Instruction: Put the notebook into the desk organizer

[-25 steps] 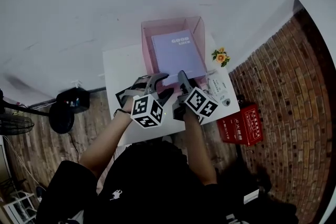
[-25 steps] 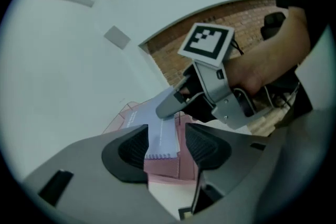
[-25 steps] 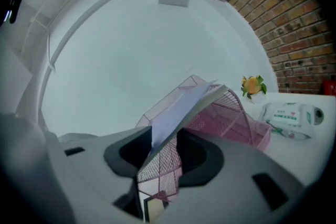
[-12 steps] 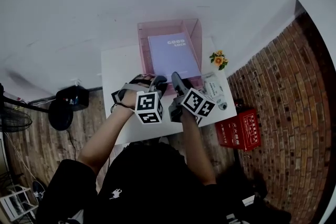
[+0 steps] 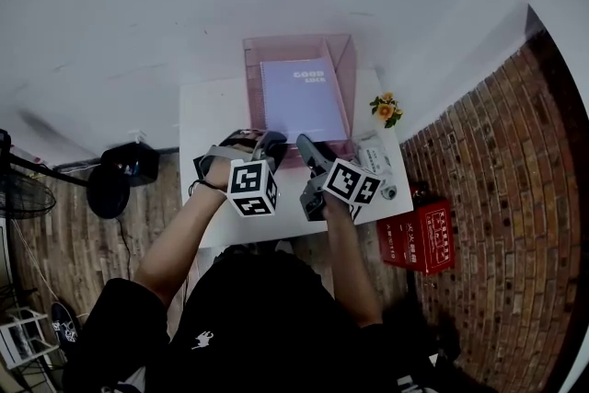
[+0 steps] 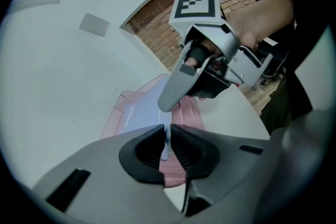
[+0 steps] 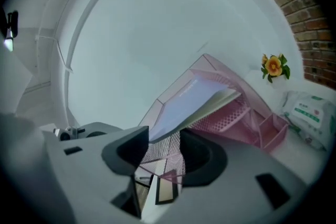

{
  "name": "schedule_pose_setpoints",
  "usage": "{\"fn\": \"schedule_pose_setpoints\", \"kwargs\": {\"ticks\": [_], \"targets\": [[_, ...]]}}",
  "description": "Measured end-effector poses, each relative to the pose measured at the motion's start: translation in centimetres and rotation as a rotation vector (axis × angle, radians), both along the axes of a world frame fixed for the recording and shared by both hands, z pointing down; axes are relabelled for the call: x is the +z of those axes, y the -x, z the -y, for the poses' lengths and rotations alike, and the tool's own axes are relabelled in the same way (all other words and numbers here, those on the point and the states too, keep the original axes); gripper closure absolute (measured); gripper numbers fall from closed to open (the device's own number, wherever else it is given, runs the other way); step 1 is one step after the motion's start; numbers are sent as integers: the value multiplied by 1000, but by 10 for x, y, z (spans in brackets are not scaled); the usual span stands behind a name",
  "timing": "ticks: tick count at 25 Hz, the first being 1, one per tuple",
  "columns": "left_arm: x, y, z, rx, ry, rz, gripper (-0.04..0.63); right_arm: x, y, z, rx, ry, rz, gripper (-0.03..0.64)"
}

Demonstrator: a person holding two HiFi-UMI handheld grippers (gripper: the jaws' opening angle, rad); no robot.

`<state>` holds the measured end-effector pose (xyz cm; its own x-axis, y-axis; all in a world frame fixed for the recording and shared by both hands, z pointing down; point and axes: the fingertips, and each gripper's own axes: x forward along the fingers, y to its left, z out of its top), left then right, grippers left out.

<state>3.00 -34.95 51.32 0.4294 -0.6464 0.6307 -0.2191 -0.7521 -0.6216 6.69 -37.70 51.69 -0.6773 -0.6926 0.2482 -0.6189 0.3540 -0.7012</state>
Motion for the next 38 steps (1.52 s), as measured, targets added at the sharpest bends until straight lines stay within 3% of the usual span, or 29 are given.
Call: {"fn": "schedule_pose_setpoints", "kwargs": {"ticks": [4, 7, 12, 16, 23, 28, 32, 38], "targets": [[1, 2, 2, -36, -10, 18, 555, 3, -11, -12, -60, -7, -27, 449], [1, 4, 4, -71, -8, 23, 554, -6, -26, -19, -97, -63, -63, 451], [8, 1, 1, -127, 9, 20, 505, -21, -47, -25, -119, -193, -147, 599], [5, 3, -1, -184, -14, -13, 474, -28, -42, -29, -175, -253, -166, 615], [-23, 8, -19, -282, 25, -323, 469, -36, -43, -41, -163, -332, -257, 615], [-45, 20, -34, -338, 65, -576, 554, -52, -44, -59, -123, -393, -332, 615], [-48, 32, -50, -344, 83, -659, 592, -63, -50, -77, -48, -412, -371, 615], [-60, 54, -79, -318, 97, -744, 592, -80, -45, -113, 27, -433, -412, 615]]}}
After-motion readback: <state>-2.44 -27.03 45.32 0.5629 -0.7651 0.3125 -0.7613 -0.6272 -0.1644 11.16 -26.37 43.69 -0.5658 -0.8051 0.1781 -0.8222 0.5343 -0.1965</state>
